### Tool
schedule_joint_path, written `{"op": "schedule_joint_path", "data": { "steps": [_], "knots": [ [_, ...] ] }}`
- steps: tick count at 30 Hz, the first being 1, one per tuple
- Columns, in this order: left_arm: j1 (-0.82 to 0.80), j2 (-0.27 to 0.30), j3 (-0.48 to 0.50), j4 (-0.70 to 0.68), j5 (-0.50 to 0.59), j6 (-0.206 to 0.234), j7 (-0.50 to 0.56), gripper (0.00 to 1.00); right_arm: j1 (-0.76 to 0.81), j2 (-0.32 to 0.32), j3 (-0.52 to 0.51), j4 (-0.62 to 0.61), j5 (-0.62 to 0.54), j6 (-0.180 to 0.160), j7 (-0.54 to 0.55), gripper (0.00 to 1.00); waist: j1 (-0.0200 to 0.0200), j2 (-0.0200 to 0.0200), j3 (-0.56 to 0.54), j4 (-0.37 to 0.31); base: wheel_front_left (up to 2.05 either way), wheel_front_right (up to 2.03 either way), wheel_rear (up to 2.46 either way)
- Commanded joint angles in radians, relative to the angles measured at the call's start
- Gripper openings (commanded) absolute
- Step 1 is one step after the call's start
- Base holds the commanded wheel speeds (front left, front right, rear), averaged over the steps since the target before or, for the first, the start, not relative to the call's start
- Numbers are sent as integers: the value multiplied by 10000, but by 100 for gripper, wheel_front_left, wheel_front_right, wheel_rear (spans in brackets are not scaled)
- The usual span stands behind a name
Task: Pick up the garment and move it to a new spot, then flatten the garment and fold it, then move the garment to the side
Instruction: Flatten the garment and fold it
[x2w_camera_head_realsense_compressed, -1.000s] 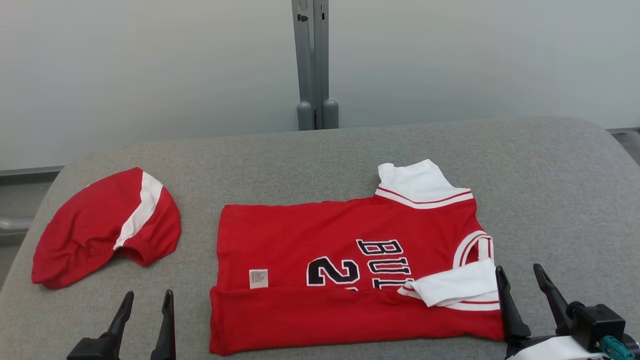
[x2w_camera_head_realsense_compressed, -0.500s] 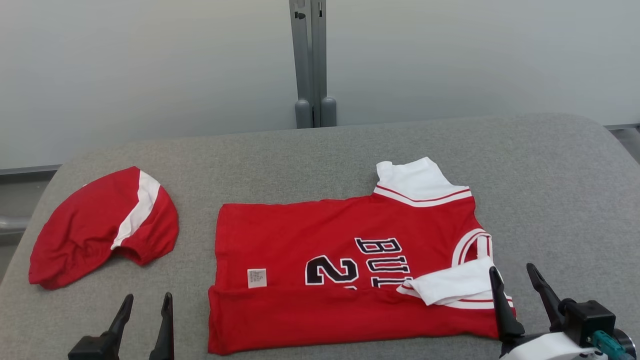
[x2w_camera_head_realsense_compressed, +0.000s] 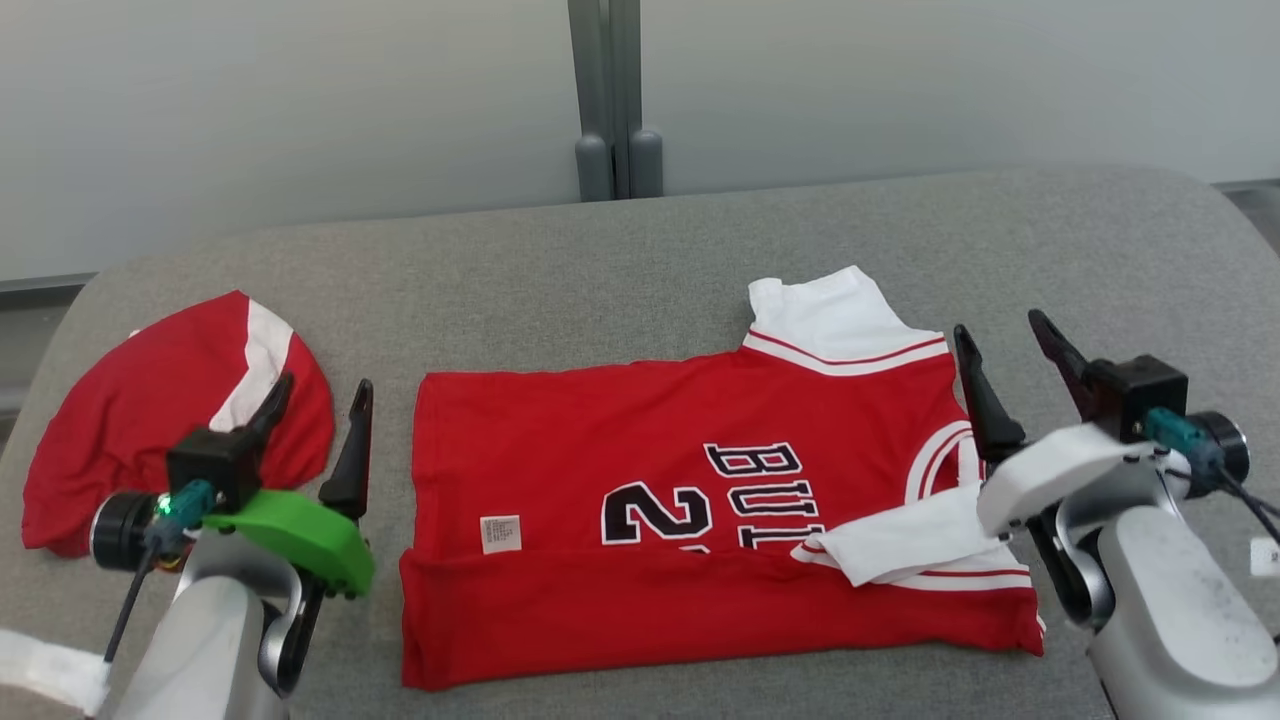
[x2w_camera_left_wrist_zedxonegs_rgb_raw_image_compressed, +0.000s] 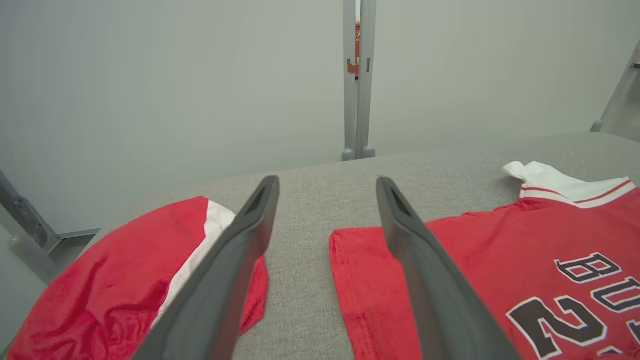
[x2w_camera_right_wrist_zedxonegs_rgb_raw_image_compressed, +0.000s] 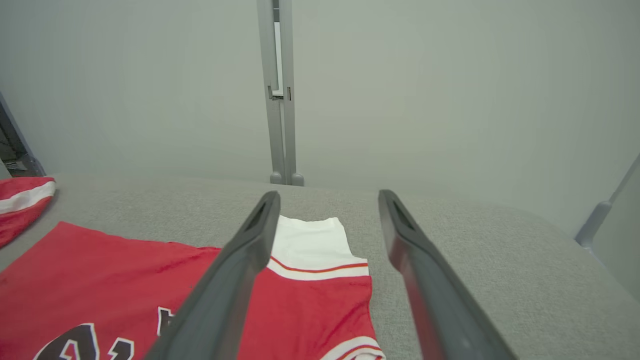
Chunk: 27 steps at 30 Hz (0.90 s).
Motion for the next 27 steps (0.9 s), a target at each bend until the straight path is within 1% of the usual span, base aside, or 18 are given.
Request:
{"op": "schedule_joint_path", "data": {
  "steps": [1,5,7,14,22,27],
  "knots": [
    [-461,11,-155,250,-96,-43,75,100,-457,-109,30,306,69,2,155,100,0,-1,443,0,0,0,0],
    [-1647,-115,-786,1185,-485,-67,321,100,-1899,-234,129,1412,58,2,465,100,0,-1,1226,33,0,0,0],
    [-2194,-167,-1192,1622,-846,-66,369,100,-2562,-249,159,2037,100,2,597,100,0,-1,1569,73,0,0,0],
    [-3786,-187,-2555,3123,-1830,-66,825,100,-4635,-238,339,4012,23,2,885,100,0,-1,2730,230,0,0,0],
    [-4915,-248,-3742,4192,-2891,-68,1170,100,-6438,-196,561,5915,-13,2,963,100,0,-1,3499,461,0,0,0],
    [-5367,-303,-4329,4460,-3452,-68,1208,100,-7277,-181,691,6937,-156,2,1085,100,0,-1,3778,592,0,0,0]
  ]
}}
